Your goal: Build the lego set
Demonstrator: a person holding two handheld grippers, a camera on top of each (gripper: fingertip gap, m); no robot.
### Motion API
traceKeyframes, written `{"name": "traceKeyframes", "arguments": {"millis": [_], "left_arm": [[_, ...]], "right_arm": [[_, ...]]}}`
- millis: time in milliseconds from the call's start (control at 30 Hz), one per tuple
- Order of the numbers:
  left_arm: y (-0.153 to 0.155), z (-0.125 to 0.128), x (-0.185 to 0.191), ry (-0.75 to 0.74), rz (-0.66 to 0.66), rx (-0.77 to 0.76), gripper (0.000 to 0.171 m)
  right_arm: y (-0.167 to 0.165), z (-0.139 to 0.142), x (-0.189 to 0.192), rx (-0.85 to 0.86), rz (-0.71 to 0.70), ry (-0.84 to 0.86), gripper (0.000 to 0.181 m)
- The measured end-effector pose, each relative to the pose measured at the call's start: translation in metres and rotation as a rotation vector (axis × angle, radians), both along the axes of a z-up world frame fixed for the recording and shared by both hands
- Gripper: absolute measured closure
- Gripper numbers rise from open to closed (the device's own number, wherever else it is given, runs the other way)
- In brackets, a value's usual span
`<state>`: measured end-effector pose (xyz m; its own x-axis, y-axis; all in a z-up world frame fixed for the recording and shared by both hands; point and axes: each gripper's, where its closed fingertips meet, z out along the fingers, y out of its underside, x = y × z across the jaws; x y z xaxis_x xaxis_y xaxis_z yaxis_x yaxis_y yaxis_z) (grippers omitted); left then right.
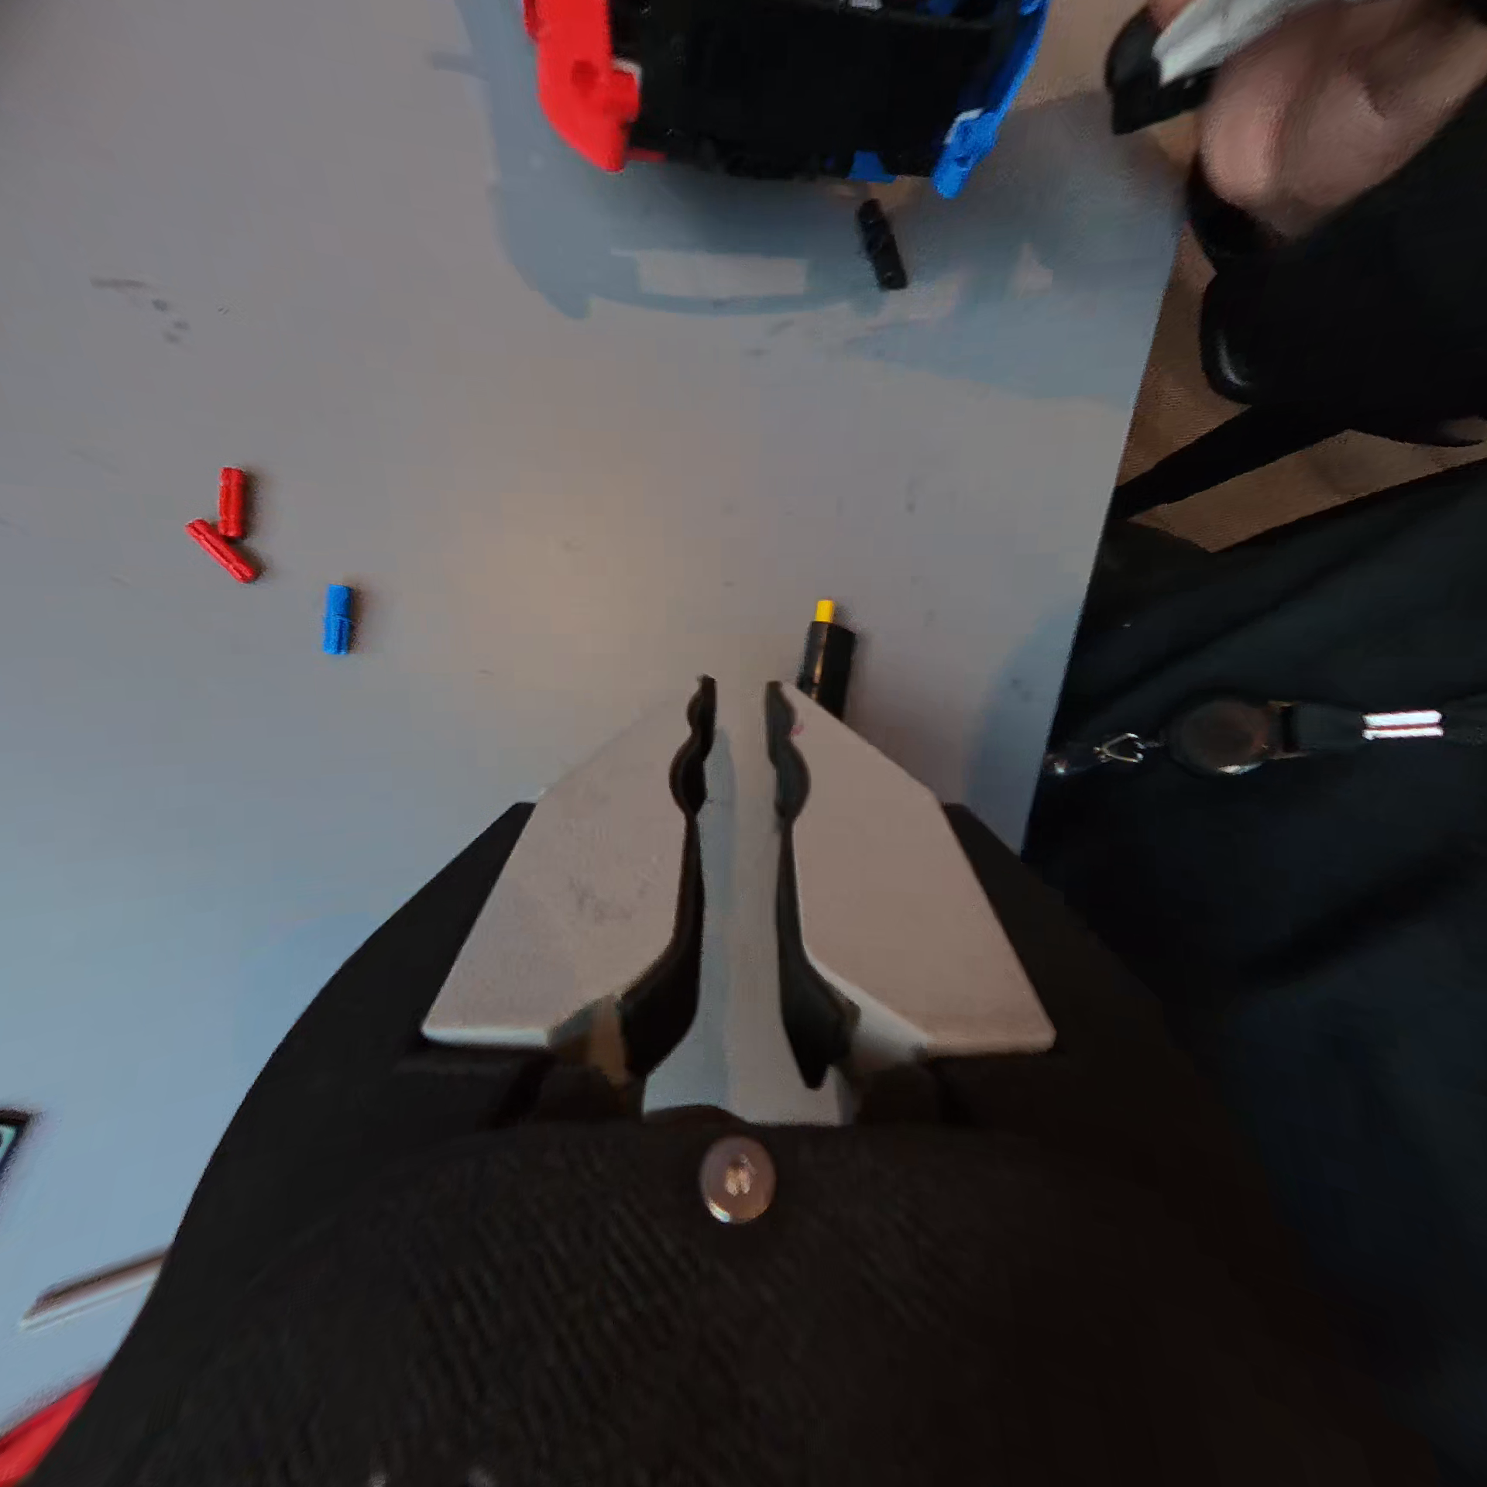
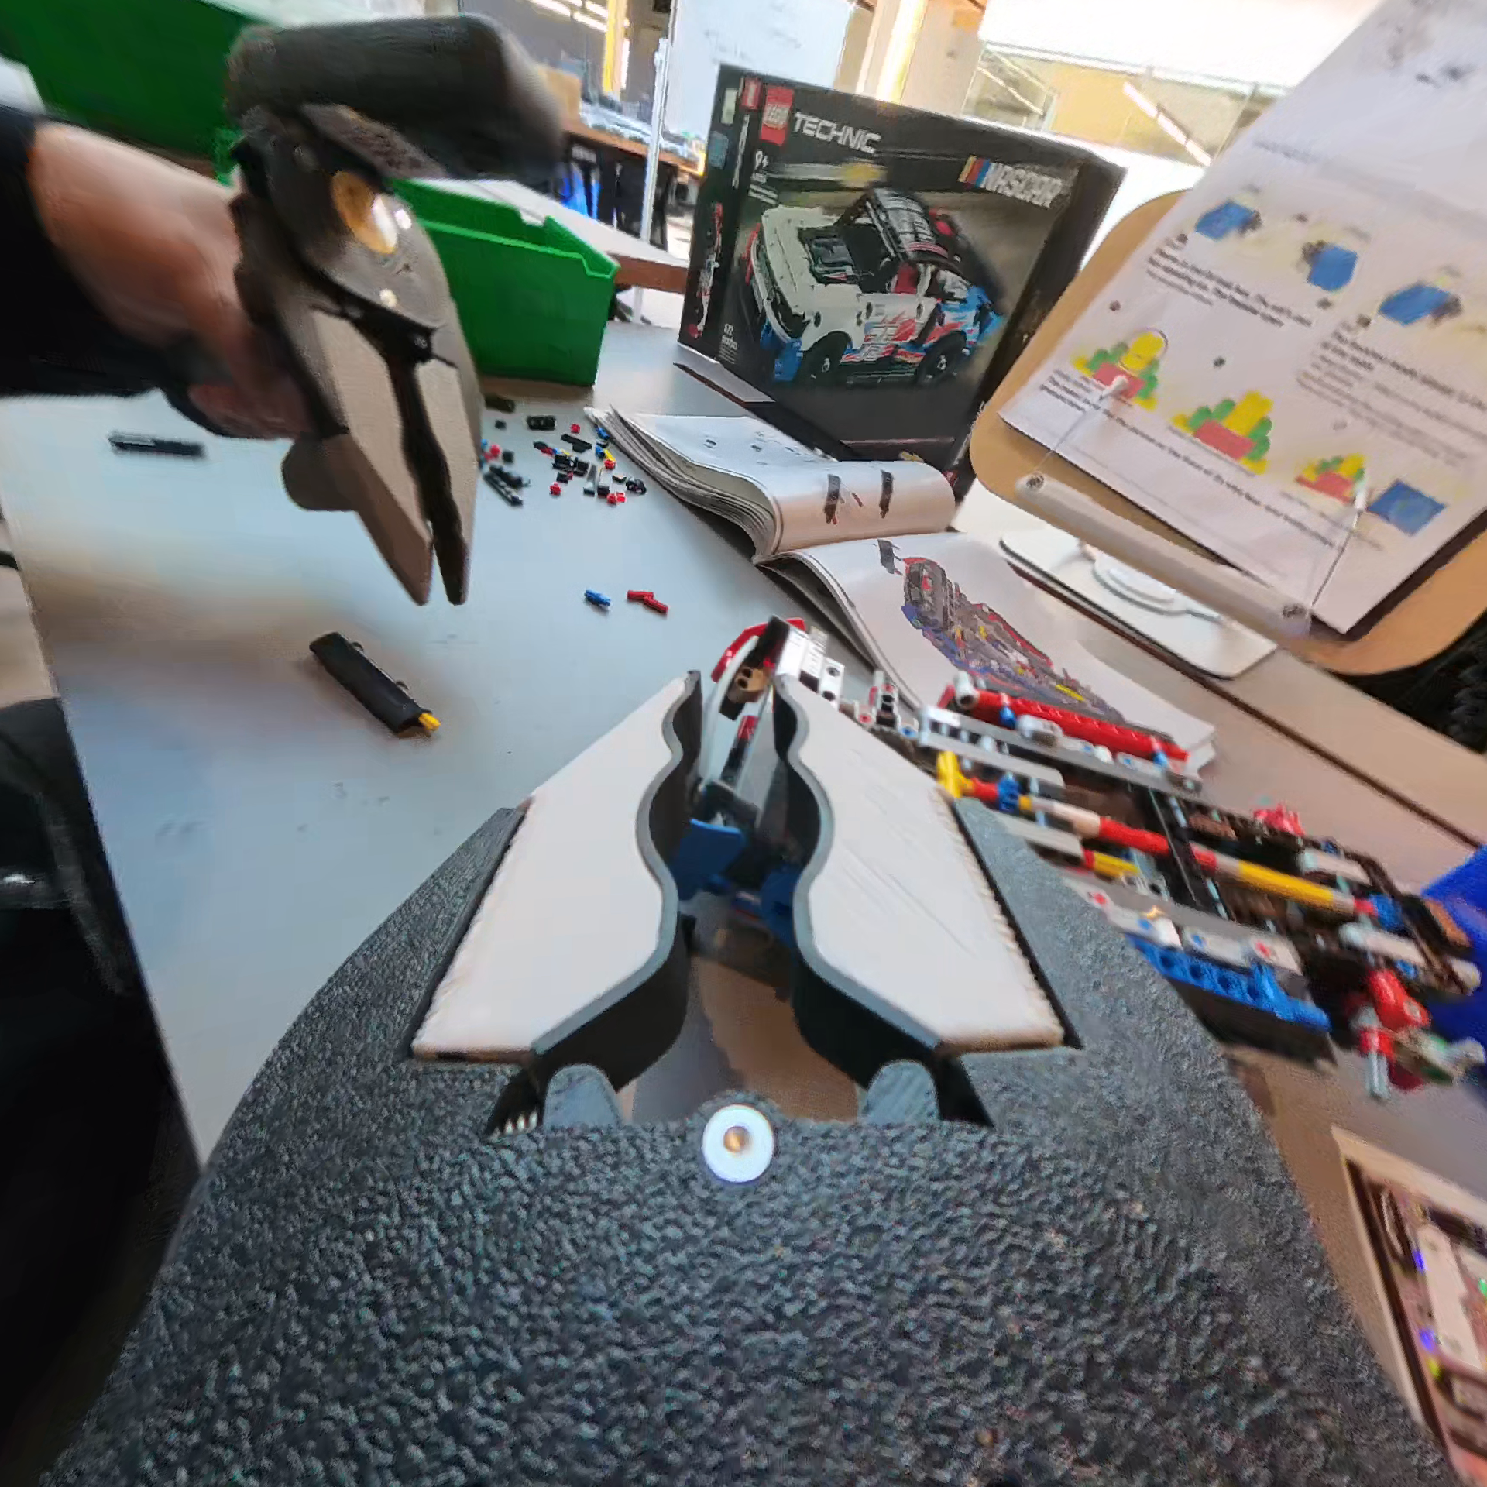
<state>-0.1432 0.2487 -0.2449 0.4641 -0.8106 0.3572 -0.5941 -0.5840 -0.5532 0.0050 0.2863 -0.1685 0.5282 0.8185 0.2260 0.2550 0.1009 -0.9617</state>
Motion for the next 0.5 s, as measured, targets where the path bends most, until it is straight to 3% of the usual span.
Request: {"name": "traceKeyframes", "arguments": {"millis": [167, 267, 500], "left_arm": [[-0.024, -0.009, -0.004, 0.042, -0.031, 0.027, 0.137], [-0.030, -0.023, -0.005, 0.113, -0.065, 0.067, 0.137], [-0.039, -0.024, -0.009, 0.148, -0.116, 0.105, 0.132]], "right_arm": [[-0.007, -0.014, 0.029, -0.078, -0.015, -0.038, 0.162], [-0.017, -0.036, 0.026, -0.119, 0.049, -0.153, 0.163], [-0.017, -0.073, 0.023, -0.156, 0.126, -0.372, 0.166]]}}
